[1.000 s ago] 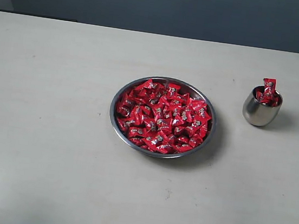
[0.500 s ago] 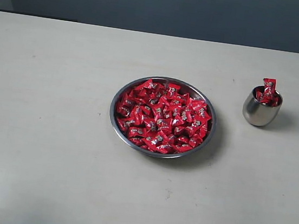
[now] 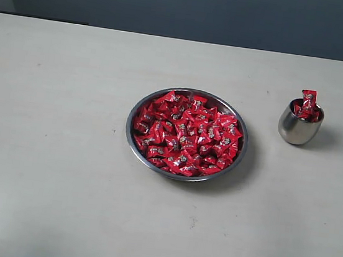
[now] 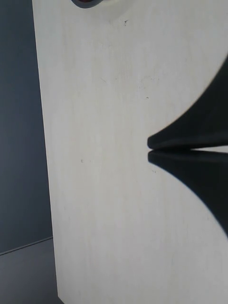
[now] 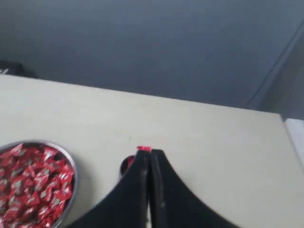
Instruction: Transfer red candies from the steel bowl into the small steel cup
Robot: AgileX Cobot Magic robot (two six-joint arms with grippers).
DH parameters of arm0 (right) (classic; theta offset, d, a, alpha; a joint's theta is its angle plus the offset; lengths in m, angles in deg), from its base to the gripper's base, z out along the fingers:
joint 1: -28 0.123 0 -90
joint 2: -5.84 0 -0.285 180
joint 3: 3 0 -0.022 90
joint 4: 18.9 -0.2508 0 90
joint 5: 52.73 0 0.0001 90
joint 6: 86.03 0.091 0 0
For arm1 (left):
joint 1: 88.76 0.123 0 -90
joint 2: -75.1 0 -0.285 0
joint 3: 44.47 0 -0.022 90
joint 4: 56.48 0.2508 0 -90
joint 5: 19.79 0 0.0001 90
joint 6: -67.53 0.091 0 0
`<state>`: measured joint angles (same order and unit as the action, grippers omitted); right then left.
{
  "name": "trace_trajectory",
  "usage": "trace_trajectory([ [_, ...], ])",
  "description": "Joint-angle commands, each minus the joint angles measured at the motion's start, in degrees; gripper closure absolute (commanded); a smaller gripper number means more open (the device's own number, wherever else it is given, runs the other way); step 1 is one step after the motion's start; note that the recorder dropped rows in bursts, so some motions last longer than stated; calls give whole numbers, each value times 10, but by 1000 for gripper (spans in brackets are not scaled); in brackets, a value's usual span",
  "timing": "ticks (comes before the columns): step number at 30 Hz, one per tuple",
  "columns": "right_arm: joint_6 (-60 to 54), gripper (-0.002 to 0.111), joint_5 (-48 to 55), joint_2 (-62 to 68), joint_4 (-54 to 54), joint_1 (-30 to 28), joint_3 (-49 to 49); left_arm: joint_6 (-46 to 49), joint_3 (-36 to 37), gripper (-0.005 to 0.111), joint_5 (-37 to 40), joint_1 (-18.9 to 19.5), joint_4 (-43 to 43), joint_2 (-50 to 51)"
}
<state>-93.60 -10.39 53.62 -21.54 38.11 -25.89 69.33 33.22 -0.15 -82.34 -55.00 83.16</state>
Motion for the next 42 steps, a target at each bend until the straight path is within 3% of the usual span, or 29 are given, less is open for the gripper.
trace_trajectory([
  [1, 3, 109, -70, -60, 7, -80, -51, -1, -5, 106, -5, -2, 1, -3],
  [4, 3, 109, -135, -116, 7, -115, -145, -1, -5, 106, -5, -2, 1, -3],
  [10, 4, 109, -214, -221, 5, -118, -288, -1, -5, 106, -5, -2, 1, -3],
  [22, 8, 109, -213, -247, 7, -118, -325, -1, -5, 106, -5, -2, 1, -3],
  [32, 37, 109, -223, -376, 23, -118, -440, -1, -5, 106, -5, -2, 1, -3],
  [42, 37, 109, -221, -399, 22, -118, -500, -1, -5, 106, -5, -2, 1, -3],
])
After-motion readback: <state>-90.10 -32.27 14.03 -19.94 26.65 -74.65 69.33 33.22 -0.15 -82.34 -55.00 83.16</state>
